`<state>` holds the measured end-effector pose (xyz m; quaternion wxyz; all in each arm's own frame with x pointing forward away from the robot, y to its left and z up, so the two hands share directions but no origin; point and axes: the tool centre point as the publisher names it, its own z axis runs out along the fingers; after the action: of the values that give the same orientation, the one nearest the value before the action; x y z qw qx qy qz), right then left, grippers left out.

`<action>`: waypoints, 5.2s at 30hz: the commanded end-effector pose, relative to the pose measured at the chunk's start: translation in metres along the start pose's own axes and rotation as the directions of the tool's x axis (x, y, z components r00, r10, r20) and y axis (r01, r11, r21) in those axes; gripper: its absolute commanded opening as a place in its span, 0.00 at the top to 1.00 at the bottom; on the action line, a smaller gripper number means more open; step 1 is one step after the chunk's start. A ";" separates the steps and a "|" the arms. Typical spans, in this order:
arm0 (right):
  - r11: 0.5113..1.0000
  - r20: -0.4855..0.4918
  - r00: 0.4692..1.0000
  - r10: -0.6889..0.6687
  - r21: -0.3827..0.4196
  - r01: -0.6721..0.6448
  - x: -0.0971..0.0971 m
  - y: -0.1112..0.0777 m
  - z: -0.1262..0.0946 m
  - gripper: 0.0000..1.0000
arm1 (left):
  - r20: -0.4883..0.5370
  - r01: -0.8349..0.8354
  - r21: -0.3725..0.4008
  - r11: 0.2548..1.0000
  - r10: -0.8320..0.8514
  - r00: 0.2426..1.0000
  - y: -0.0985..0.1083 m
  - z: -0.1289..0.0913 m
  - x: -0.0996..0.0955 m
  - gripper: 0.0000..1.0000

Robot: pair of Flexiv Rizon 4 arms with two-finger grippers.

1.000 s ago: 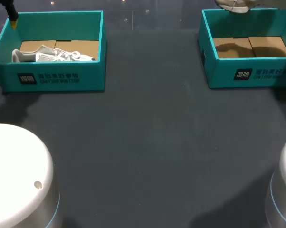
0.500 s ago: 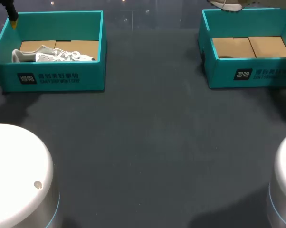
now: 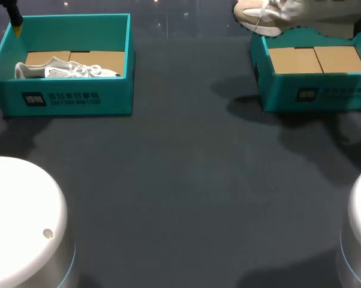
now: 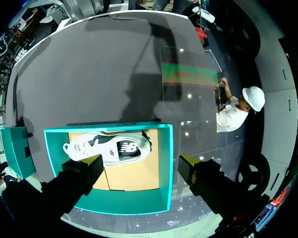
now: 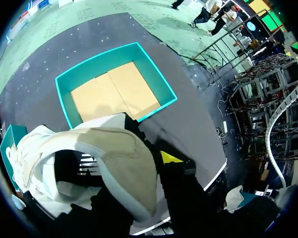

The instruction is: Take the shoe out of the shoebox, open the shoe tongue, remove and reinsert the insole, then place the shoe into the shoebox

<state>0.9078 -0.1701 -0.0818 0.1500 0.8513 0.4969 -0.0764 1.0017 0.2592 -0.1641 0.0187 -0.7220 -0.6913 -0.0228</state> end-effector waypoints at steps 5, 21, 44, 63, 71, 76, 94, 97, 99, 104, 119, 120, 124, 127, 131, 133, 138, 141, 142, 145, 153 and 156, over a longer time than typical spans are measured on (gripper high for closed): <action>0.996 -0.007 1.000 -0.019 -0.089 0.018 0.002 -0.034 -0.003 1.00 | -0.001 -0.001 -0.001 1.000 0.001 1.000 -0.001 0.000 0.000 0.00; 0.991 0.028 0.997 -0.070 -0.108 0.073 0.010 -0.085 0.001 1.00 | -0.001 -0.001 -0.001 1.000 0.001 1.000 -0.001 0.000 0.000 0.00; 0.981 -0.015 0.984 -0.180 -0.070 0.178 0.019 -0.181 0.012 1.00 | -0.001 -0.001 -0.001 1.000 0.001 1.000 -0.001 0.000 0.000 0.00; 0.973 0.041 0.977 -0.207 -0.093 0.210 0.043 -0.293 0.041 1.00 | -0.001 -0.001 -0.001 1.000 0.001 1.000 -0.001 0.000 0.000 0.00; 0.972 0.041 0.976 -0.212 -0.093 0.215 0.048 -0.299 0.043 1.00 | -0.001 -0.001 -0.001 1.000 0.001 1.000 -0.001 0.000 0.000 0.00; 0.972 0.041 0.976 -0.212 -0.093 0.215 0.048 -0.299 0.043 1.00 | -0.001 -0.001 -0.001 1.000 0.001 1.000 -0.001 0.000 0.000 0.00; 0.960 0.009 0.968 -0.251 -0.126 0.250 0.100 -0.351 0.094 1.00 | -0.001 -0.001 -0.001 1.000 0.001 1.000 -0.001 0.000 0.000 0.00; 0.965 0.001 0.971 -0.240 -0.108 0.239 0.106 -0.360 0.106 1.00 | -0.001 -0.001 -0.001 1.000 0.001 1.000 -0.001 0.000 0.000 0.00; 0.965 0.001 0.971 -0.240 -0.108 0.239 0.106 -0.360 0.106 1.00 | -0.001 -0.001 -0.001 1.000 0.001 1.000 -0.001 0.000 0.000 0.00; 0.965 0.001 0.971 -0.240 -0.108 0.239 0.106 -0.360 0.106 1.00 | -0.001 -0.001 -0.001 1.000 0.001 1.000 -0.001 0.000 0.000 0.00; 0.973 -0.006 0.975 -0.224 -0.052 0.223 0.135 -0.370 0.137 1.00 | -0.001 -0.001 -0.001 1.000 0.001 1.000 -0.001 0.000 0.000 0.00; 0.975 -0.005 0.976 -0.219 -0.048 0.219 0.136 -0.369 0.140 1.00 | -0.001 -0.001 -0.001 1.000 0.001 1.000 -0.001 0.000 0.000 0.00; 0.981 -0.022 0.981 -0.192 -0.020 0.192 0.138 -0.367 0.151 1.00 | -0.001 -0.001 -0.001 1.000 0.001 1.000 -0.001 0.000 0.000 0.00; 0.982 -0.039 0.981 -0.191 -0.003 0.191 0.143 -0.367 0.158 1.00 | -0.001 -0.001 -0.001 1.000 0.001 1.000 -0.001 0.000 0.000 0.00; 0.979 -0.053 0.978 -0.201 0.011 0.202 0.150 -0.367 0.168 1.00 | -0.001 -0.001 -0.001 1.000 0.001 1.000 -0.001 0.000 0.000 0.00; 0.979 -0.051 0.978 -0.204 0.019 0.205 0.152 -0.366 0.174 1.00 | -0.001 -0.001 -0.001 1.000 0.001 1.000 -0.001 0.000 0.000 0.00; 0.976 -0.054 0.976 -0.210 0.038 0.213 0.154 -0.367 0.184 1.00 | -0.001 -0.001 -0.001 1.000 0.001 1.000 -0.001 0.000 0.000 0.00; 0.975 -0.055 0.975 -0.214 0.043 0.216 0.154 -0.367 0.187 1.00 | -0.001 -0.001 -0.001 1.000 0.001 1.000 -0.001 0.000 0.000 0.00; 0.975 -0.056 0.975 -0.215 0.043 0.217 0.154 -0.367 0.188 1.00 | -0.001 -0.001 -0.001 1.000 0.001 1.000 -0.001 0.000 0.000 0.00; 0.974 -0.063 0.974 -0.218 0.044 0.221 0.153 -0.367 0.190 1.00 | -0.001 -0.001 -0.001 1.000 0.001 1.000 -0.001 0.000 0.000 0.00; 0.975 -0.069 0.975 -0.212 0.048 0.216 0.145 -0.367 0.174 0.00 | -0.001 -0.001 -0.001 1.000 0.001 1.000 -0.001 0.000 0.000 0.00; 0.977 -0.106 0.973 -0.204 0.046 0.210 0.137 -0.364 0.160 0.00 | -0.001 -0.001 -0.001 1.000 0.001 1.000 -0.001 0.000 0.000 0.00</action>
<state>0.6702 0.0610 -0.3544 0.0911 0.7889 0.6023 -0.0813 1.0017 0.2593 -0.1641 0.0187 -0.7220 -0.6913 -0.0228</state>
